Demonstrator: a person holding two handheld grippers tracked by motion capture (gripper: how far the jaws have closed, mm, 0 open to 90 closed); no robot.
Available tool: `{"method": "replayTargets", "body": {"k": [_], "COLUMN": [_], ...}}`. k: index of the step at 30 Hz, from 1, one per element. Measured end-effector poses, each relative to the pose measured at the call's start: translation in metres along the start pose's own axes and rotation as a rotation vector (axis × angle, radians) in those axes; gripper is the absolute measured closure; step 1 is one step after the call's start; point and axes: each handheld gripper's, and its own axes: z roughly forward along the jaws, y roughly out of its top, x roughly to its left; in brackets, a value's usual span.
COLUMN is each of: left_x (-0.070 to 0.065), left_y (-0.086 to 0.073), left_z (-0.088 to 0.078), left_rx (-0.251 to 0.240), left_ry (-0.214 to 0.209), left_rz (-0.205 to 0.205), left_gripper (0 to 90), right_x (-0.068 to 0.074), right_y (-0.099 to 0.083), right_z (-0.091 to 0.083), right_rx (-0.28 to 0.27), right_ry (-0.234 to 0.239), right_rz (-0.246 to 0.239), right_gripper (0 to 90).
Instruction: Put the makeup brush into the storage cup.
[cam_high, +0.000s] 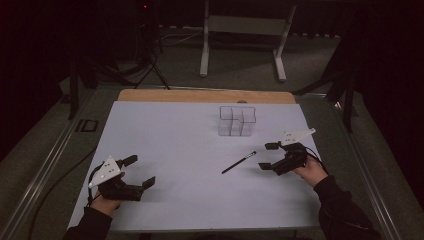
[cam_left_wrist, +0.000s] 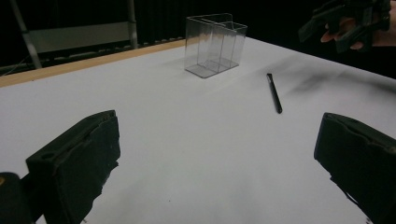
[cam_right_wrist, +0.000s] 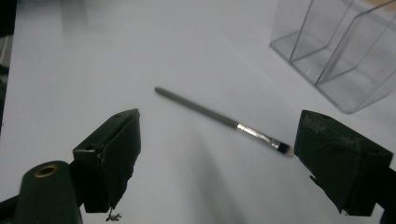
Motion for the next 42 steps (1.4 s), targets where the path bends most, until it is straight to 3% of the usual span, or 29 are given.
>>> {"method": "replayTargets", "body": {"k": [9,14,20,25,30,35,36,39,42], "left_x": [0.0,0.0,0.0,0.0,0.0,0.0,0.0,0.0,0.0], "left_y": [0.0,0.0,0.0,-0.001,-0.001,-0.001,-0.001,-0.001,-0.001], "left_z": [0.0,0.001,0.001,0.001,0.001,0.001,0.001,0.001,0.002], "left_rx": [0.005,0.006,0.007,0.012,0.014,0.014,0.014,0.014,0.014], "left_ry": [-0.002,-0.003,-0.01,-0.008,-0.01,-0.009,-0.009,-0.01,-0.011], "left_rz": [-0.001,0.002,0.003,0.007,0.006,0.008,0.007,0.005,0.004], "left_gripper": [1.8,1.7,1.8,1.8,1.7,1.8,1.8,1.8,1.8], "right_x": [-0.004,-0.007,-0.01,-0.009,-0.012,-0.013,-0.013,-0.015,-0.016], "right_y": [-0.004,-0.003,0.001,0.003,0.009,0.013,0.013,0.014,0.017], "right_z": [0.013,0.016,0.019,0.025,0.029,0.033,0.034,0.035,0.037], "right_rx": [0.084,0.111,0.189,0.255,0.326,0.41,0.414,0.419,0.469], "right_ry": [0.055,0.059,0.055,0.08,0.102,0.103,0.093,0.119,0.126], "right_rz": [-0.049,-0.069,-0.104,-0.193,-0.166,-0.228,-0.223,-0.2,-0.258], "right_gripper": [15.1,14.9,14.2,15.8,16.7,18.7,21.6,19.2,20.1]}}
